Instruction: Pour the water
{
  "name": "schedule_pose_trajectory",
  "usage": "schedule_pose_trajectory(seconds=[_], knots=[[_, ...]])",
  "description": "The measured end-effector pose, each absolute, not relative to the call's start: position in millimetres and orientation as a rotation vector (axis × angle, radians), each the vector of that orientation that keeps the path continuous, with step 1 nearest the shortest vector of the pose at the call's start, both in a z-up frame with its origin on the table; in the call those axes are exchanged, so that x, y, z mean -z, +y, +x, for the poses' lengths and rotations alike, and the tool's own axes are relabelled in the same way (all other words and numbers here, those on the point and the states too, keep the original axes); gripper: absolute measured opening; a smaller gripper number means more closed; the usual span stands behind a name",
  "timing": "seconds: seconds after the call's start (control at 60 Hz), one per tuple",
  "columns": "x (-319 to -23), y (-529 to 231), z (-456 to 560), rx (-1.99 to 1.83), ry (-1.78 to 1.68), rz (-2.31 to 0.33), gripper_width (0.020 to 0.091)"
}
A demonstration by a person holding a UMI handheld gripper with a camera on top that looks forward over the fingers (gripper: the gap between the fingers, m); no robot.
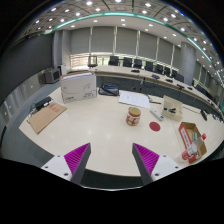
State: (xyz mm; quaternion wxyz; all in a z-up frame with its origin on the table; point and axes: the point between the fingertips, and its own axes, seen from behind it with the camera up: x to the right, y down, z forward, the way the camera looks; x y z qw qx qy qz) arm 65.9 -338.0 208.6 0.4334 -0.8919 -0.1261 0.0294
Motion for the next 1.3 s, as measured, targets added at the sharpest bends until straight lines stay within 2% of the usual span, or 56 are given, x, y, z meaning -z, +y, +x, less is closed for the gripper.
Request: schedule_pose_trajectory(seconds=[0.217,0.35,0.783,1.083,1.133,1.3], knots=[[-212,-327,129,-0.08,-0.239,-2.206,0.0862],[-202,-329,198,-0.057,-0.204,-2.196,0.086],[-121,-309,452,0.012,-0.127,-2.171,0.0862],[-86,-217,510,0.003,-0.068,-2.058,0.086],[-80,-208,507,0.001,-0.063,-2.051,0.0826],[-65,-186,504,0.027,-0.071,-2.019,0.0553]])
